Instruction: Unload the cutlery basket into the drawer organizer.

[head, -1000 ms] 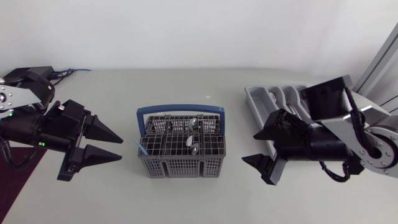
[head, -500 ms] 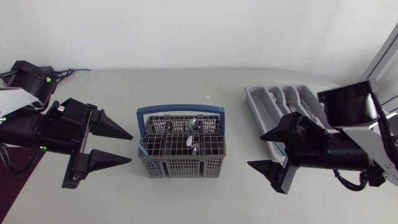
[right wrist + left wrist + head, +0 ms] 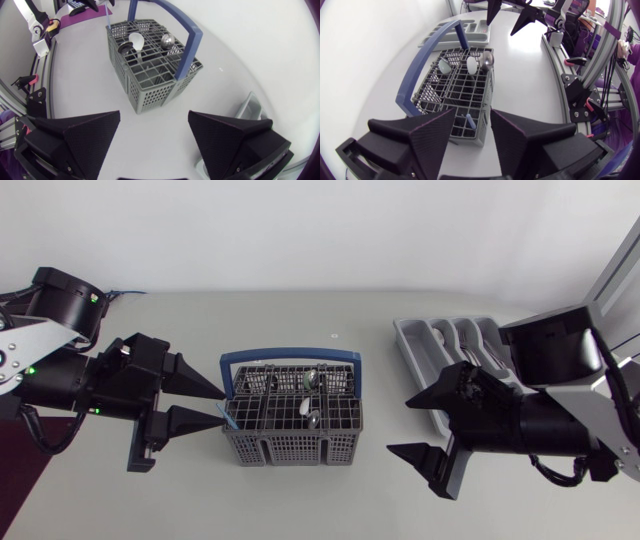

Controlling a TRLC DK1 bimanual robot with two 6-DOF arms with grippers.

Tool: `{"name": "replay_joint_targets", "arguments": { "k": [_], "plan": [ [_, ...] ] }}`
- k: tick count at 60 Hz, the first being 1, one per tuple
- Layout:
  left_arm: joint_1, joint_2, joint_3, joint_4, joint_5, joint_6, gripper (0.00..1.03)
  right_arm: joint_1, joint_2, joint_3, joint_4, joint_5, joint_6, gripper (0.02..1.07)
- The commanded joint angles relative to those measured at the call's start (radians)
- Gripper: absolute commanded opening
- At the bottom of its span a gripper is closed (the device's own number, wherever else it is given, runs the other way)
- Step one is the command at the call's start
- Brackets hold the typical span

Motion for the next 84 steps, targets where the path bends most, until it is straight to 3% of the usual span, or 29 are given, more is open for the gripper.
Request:
{"name": "replay_joint_targets", "arguments": {
  "k": [1, 9, 53, 84],
  "plan": [
    [-0.018, 0.017, -0.034, 0.019, -0.017, -0.027, 0.37, 0.034, 0.013, 0.039, -0.006, -0.001, 0.029, 1.0],
    [-0.029, 0.024, -0.048, 0.051, -0.037, -0.043, 0.2, 0.069, 0.041, 0.062, -0.006, -0.001, 0.046, 1.0],
    [-0.052, 0.04, -0.01, 0.05, -0.12, -0.078, 0.07, 0.227, 0.161, 0.154, 0.003, 0.037, 0.104, 1.0],
    [-0.023, -0.084, 0.121, -0.101, -0.118, -0.072, 0.08, 0.27, 0.188, 0.192, 0.002, 0.059, 0.109, 1.0]
  ]
}}
